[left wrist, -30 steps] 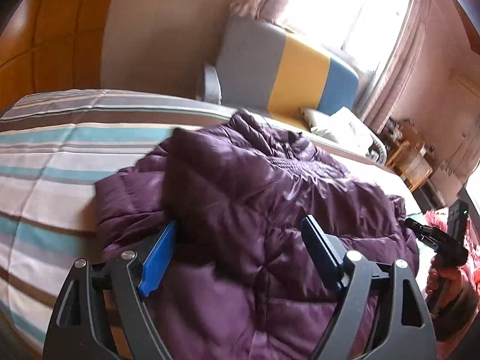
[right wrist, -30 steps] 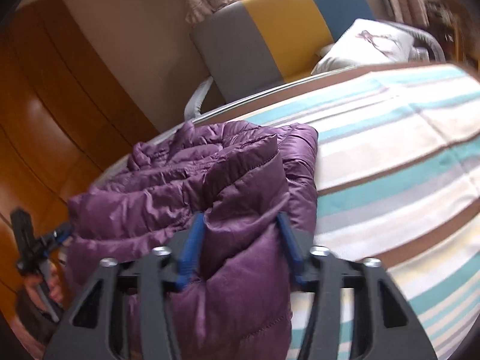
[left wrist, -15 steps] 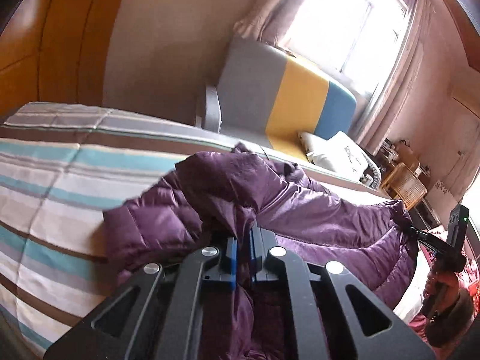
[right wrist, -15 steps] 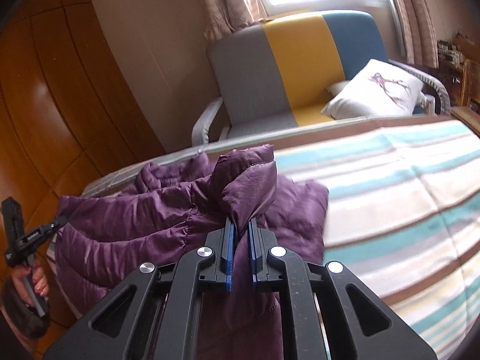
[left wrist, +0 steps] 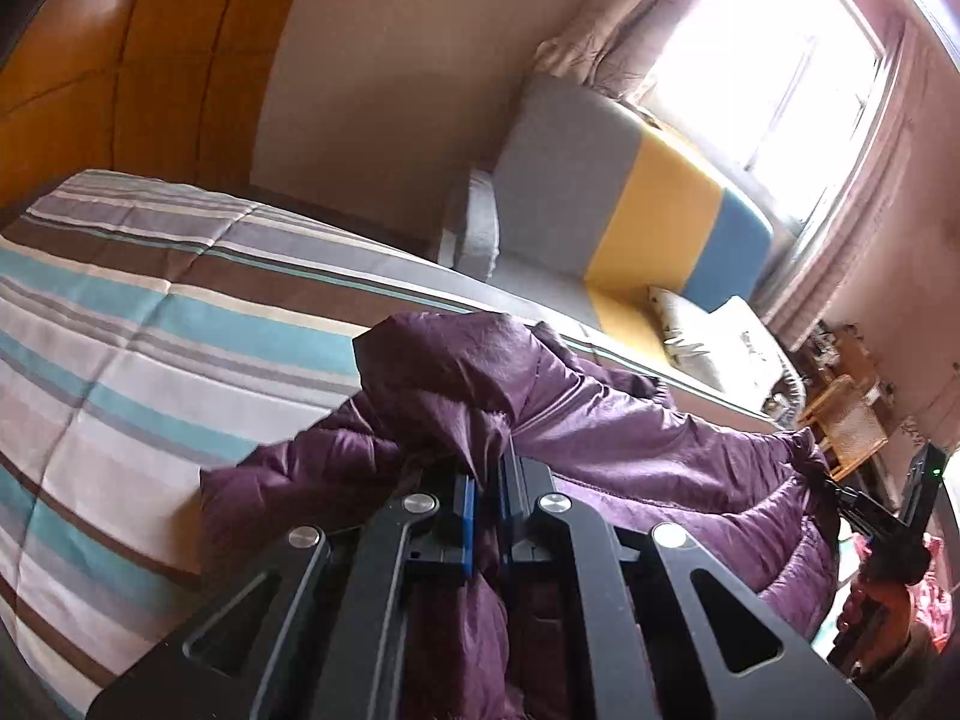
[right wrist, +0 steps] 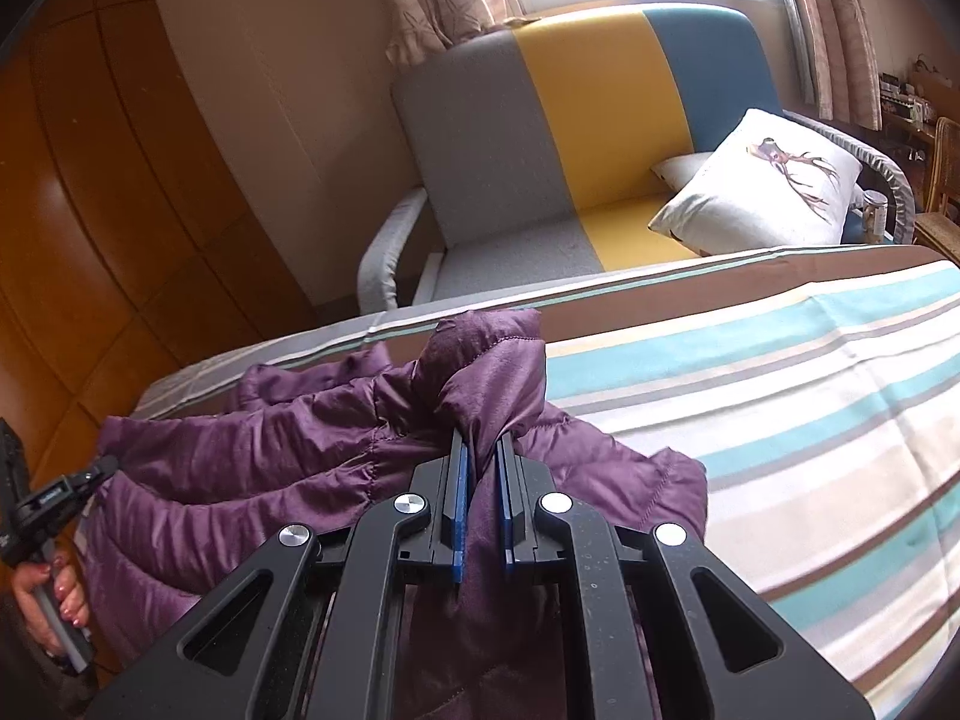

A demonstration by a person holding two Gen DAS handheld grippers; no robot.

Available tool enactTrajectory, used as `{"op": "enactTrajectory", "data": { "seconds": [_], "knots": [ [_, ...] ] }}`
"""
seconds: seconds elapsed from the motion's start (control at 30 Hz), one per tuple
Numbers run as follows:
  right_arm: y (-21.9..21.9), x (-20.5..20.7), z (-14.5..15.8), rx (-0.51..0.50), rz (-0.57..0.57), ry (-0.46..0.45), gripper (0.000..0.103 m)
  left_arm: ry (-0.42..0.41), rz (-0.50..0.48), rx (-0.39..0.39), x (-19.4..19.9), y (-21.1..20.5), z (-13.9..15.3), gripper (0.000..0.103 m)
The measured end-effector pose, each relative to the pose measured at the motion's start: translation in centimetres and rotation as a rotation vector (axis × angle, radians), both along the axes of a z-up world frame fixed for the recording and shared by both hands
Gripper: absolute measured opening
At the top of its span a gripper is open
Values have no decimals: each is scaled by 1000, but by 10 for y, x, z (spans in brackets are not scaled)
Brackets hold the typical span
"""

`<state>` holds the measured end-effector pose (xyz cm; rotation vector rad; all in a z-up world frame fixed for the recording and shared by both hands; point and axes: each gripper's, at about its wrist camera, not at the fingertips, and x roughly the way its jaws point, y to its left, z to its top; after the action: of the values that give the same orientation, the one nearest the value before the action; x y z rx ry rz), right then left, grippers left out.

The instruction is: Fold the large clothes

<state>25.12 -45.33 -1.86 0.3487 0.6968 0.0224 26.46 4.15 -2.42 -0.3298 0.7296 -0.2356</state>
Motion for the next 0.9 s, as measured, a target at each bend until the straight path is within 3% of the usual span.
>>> {"op": "enactTrajectory", "data": {
  "seconds": [0.33,0.47,0.6,0.9],
  "knots": [
    [2,29,-37,-34,-26,73,9,48,46,94,25,-13,-37,6],
    [6,37,-55,-71,-44,110,9,56,42,150,29,-19,-54,11],
    [11,46,-70,-108,-55,141,9,90,42,158,36,-23,-69,19],
    [12,50,-78,-153,-75,147,9,88,46,162,35,-26,-77,21]
  ]
}}
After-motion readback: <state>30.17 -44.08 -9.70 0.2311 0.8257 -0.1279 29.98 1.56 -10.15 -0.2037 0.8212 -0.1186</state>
